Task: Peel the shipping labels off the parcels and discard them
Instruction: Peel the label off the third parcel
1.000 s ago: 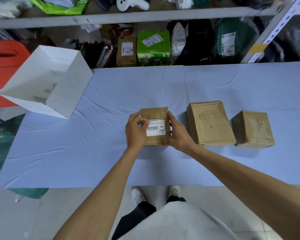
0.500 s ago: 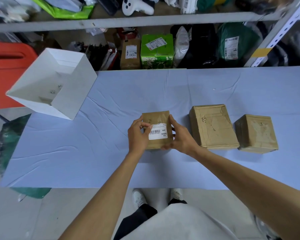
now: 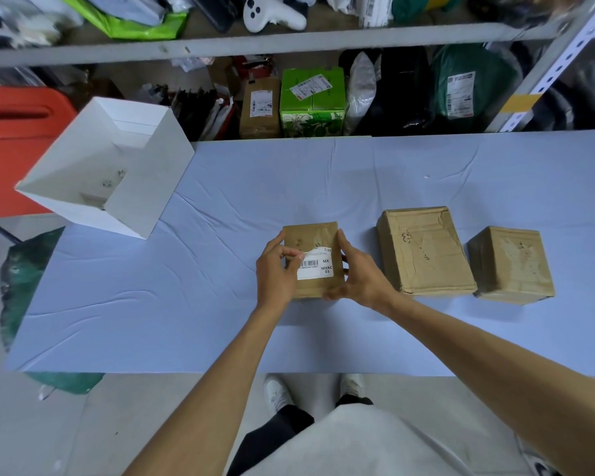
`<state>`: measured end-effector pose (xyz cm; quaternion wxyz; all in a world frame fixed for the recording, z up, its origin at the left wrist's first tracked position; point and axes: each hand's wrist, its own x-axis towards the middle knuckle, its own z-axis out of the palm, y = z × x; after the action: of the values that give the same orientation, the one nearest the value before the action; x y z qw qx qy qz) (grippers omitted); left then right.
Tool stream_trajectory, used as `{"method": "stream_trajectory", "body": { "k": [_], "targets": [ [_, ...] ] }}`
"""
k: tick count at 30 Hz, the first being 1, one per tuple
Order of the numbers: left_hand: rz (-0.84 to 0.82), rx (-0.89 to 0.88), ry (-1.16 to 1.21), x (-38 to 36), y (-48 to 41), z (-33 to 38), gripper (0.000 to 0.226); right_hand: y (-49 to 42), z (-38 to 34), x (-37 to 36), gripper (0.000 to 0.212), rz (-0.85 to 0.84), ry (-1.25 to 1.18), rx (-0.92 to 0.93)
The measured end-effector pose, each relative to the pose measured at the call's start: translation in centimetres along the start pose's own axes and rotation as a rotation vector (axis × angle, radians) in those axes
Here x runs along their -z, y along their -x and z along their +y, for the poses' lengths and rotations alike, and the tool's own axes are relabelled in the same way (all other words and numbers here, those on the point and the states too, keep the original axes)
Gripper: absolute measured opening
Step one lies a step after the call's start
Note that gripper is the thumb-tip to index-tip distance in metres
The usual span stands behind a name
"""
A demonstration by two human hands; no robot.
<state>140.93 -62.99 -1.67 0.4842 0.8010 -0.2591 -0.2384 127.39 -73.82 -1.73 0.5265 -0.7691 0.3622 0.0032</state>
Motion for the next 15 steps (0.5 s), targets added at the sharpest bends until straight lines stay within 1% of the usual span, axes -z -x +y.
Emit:
{"method": "stream_trajectory", "body": {
  "k": [6,8,10,11,13,15],
  "targets": [
    [-0.026,0.009,0.012,0.09,-0.05,0.02,0.002,-0.01,-0.09,-0.04,0.135,0.006,-0.005,-0.006],
    [-0.031,0.018,0.015,0.16,-0.02,0.11,0.002,0.05,-0.04,-0.06,0.129,0.009,-0.033,-0.007],
    [-0.034,0.023,0.008,0.3,-0.03,0.15,0.003,0.2,-0.11,-0.13,0.118,0.015,-0.059,0.006],
    [-0.034,0.025,0.004,0.4,-0.09,0.1,0.003,0.24,-0.2,-0.17,0.118,0.017,-0.05,0.022],
    [-0.038,0.028,0.003,0.56,-0.24,0.01,0.003,0.25,-0.26,-0.18,0.124,0.011,-0.026,0.063],
    [-0.045,0.029,-0.006,0.68,-0.3,0.0,0.003,0.27,-0.3,-0.14,0.124,0.007,-0.022,0.083]
  ]
}}
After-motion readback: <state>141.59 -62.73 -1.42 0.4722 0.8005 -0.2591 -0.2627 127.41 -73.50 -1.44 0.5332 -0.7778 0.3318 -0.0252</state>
